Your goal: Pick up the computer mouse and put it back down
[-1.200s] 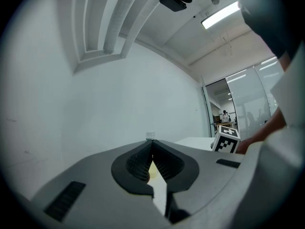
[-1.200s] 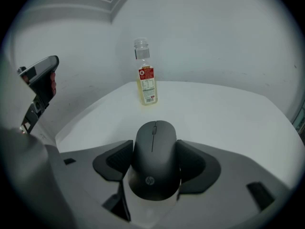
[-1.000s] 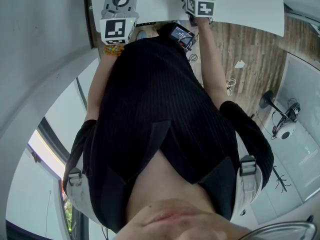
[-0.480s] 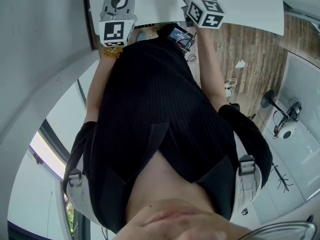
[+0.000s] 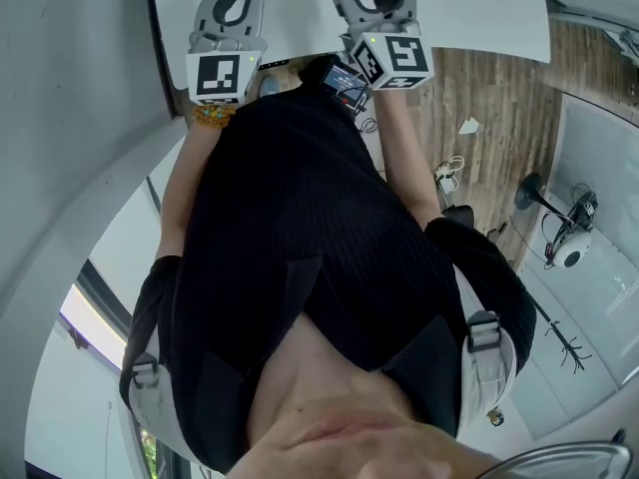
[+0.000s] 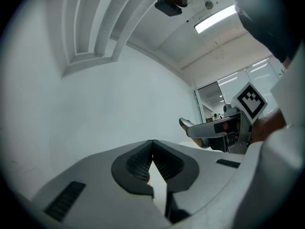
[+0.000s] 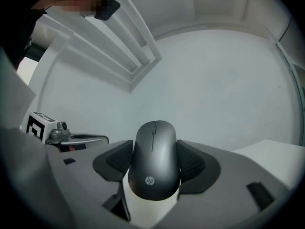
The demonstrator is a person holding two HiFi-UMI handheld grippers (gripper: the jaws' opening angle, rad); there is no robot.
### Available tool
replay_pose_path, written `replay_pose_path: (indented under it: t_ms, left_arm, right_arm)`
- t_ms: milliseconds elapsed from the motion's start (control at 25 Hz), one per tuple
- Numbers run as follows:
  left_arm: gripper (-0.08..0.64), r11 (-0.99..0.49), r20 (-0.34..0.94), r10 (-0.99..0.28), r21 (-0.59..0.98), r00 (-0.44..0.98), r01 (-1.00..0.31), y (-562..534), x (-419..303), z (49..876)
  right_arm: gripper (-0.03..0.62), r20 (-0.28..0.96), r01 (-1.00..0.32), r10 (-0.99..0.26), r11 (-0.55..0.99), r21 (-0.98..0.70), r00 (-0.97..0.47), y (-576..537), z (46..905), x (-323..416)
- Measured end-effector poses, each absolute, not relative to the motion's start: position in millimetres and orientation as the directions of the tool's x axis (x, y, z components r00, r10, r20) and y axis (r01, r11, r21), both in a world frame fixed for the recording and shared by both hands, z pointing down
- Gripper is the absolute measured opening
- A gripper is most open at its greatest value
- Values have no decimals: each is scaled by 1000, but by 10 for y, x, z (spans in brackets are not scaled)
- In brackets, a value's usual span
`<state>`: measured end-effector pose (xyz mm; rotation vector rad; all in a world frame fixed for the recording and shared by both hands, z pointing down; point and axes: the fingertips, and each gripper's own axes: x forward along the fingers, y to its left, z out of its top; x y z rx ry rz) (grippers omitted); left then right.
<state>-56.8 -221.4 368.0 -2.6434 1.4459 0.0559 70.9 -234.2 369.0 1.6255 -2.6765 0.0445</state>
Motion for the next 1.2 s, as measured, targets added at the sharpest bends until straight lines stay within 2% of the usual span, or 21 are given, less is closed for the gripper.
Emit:
replay_pose_path:
  t_ms: [240,440,1200]
  left_arm:
    - [13,-509,-131,-851,-30,508,-860,-2279,-539,3521]
    - [14,-508,-96,-856,-34,508,-861,-2213,-587,3683]
    - [14,-513,-91,-850,-81,519,-855,-2169,-562,3699]
  right_arm:
    - [276,-105,-899,-893,437,32,-438,-2203,3369,778]
    - [276,-103,-897,-892,440,35,-441,-2188,3374,771]
    - [276,-105,-902,-896,430,29,-431,-2208,3323,830]
